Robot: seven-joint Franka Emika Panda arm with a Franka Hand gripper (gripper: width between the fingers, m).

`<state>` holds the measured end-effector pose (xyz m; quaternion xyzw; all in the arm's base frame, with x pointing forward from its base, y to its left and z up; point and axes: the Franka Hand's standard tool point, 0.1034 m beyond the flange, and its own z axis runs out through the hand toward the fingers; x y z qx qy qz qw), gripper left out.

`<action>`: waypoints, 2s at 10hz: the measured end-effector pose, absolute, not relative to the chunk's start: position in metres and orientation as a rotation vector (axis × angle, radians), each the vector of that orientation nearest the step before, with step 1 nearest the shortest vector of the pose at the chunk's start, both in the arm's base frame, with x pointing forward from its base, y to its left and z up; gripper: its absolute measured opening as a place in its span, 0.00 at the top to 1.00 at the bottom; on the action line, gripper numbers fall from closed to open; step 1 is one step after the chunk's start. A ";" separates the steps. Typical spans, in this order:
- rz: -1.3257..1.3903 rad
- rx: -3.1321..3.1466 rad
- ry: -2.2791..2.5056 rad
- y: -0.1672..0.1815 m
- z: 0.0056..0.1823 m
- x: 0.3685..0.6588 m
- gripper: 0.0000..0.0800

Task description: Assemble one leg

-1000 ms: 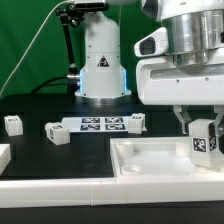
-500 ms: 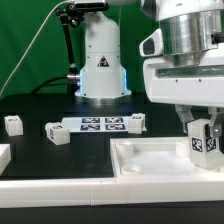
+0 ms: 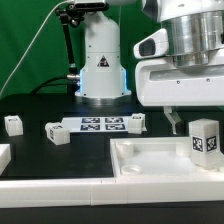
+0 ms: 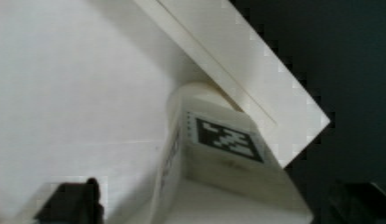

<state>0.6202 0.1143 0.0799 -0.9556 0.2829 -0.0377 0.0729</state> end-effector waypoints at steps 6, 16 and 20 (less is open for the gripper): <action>-0.173 -3.053 -0.142 0.113 0.082 0.622 0.19; -0.178 -3.049 0.022 0.117 0.078 0.620 0.64; -0.144 -2.884 0.985 0.117 0.077 0.620 0.64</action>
Offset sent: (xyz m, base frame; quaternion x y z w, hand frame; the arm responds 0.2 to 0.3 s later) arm 0.0008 0.0049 0.0020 -0.0208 0.0005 -0.2864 0.9579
